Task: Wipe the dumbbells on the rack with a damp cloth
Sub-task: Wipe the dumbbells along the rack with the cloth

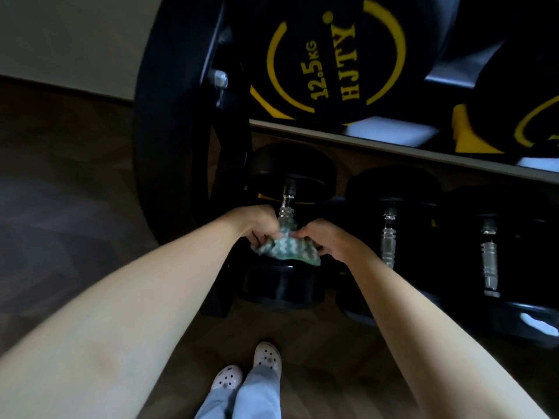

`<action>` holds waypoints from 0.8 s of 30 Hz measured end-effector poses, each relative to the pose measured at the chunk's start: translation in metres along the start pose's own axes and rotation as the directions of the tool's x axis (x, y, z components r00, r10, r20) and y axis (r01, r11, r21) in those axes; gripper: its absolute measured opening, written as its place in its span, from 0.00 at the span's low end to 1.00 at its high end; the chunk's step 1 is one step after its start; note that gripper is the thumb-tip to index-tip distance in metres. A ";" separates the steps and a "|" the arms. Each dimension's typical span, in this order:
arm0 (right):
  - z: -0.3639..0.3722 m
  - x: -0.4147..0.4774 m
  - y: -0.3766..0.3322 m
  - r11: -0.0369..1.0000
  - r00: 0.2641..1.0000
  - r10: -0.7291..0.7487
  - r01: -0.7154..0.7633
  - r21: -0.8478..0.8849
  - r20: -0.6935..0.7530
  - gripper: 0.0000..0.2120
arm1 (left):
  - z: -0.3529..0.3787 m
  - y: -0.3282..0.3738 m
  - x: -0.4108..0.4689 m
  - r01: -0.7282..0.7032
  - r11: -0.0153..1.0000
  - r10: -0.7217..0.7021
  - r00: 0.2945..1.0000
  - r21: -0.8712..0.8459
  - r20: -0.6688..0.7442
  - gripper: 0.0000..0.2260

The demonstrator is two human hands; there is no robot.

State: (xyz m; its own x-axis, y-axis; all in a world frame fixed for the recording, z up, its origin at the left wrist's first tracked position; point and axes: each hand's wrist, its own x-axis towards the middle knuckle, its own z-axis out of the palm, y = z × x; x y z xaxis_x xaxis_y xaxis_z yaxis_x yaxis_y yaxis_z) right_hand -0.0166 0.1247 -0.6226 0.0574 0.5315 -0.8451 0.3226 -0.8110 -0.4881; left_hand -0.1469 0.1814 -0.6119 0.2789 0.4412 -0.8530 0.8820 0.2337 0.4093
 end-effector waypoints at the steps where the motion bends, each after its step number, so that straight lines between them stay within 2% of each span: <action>1: -0.002 0.001 0.000 0.996 0.997 -0.033 0.039 0.086 -0.073 0.03 | -0.003 0.004 0.002 -0.026 0.998 0.022 0.997 -0.054 -0.078 0.12; 2: -0.001 0.005 0.002 0.985 0.981 -0.064 0.092 0.149 -0.181 0.06 | -0.004 0.006 0.005 -0.058 0.996 0.042 0.978 -0.072 -0.202 0.11; 4: 0.006 0.017 0.001 0.948 0.906 -0.089 0.204 0.243 -0.414 0.10 | -0.003 0.013 0.013 -0.091 0.992 0.040 0.889 -0.090 -0.456 0.09; 6: 0.017 0.027 -0.007 0.920 0.863 -0.116 0.280 0.275 -0.492 0.10 | 0.000 0.017 0.023 -0.095 0.993 0.032 0.805 -0.076 -0.592 0.11; 7: 0.022 0.034 -0.011 0.898 0.862 -0.117 0.304 0.319 -0.493 0.08 | 0.003 0.016 0.029 -0.093 0.991 0.018 0.796 -0.092 -0.605 0.11; 9: 0.028 0.045 -0.020 0.816 0.895 -0.052 0.294 0.498 -0.443 0.08 | 0.008 0.014 0.043 -0.079 0.976 -0.054 0.818 -0.204 -0.573 0.13; 11: 0.030 0.052 -0.023 0.742 0.940 0.015 0.219 0.634 -0.341 0.13 | 0.014 0.008 0.055 -0.071 0.910 -0.151 0.860 -0.408 -0.487 0.15; 13: 0.029 0.059 -0.018 0.739 0.969 0.026 0.147 0.657 -0.246 0.15 | 0.018 0.005 0.062 -0.119 0.757 -0.163 0.917 -0.643 -0.363 0.16; 14: 0.027 0.063 -0.015 0.758 0.974 0.022 0.130 0.639 -0.225 0.16 | 0.019 0.005 0.061 -0.136 0.693 -0.130 0.942 -0.708 -0.308 0.15; 15: 0.025 0.067 -0.013 0.779 0.976 0.016 0.125 0.614 -0.219 0.17 | 0.019 0.005 0.060 -0.142 0.690 -0.089 0.956 -0.710 -0.278 0.14; 17: 0.026 0.075 -0.009 0.834 0.974 0.005 0.120 0.538 -0.225 0.18 | 0.017 0.003 0.063 -0.165 0.758 -0.032 0.957 -0.631 -0.288 0.13; 20: 0.035 0.075 0.000 0.854 0.969 0.000 0.130 0.505 -0.249 0.18 | 0.020 -0.008 0.067 -0.131 0.891 -0.019 0.946 -0.435 -0.323 0.14; 22: 0.038 0.071 0.009 0.855 0.973 0.004 0.115 0.505 -0.229 0.16 | 0.027 -0.017 0.065 -0.093 0.933 -0.027 0.946 -0.349 -0.323 0.14; 24: 0.039 0.066 0.016 0.907 0.976 0.007 0.086 0.412 -0.218 0.14 | 0.034 -0.025 0.059 -0.072 0.954 -0.024 0.950 -0.291 -0.311 0.14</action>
State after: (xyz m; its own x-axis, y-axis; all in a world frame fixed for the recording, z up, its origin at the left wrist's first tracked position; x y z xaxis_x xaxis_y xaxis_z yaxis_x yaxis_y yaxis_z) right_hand -0.0445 0.1374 -0.6951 0.2644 0.5665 -0.7805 -0.0913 -0.7910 -0.6050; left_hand -0.1397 0.1721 -0.6840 0.1259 0.6832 -0.7193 0.7106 0.4438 0.5459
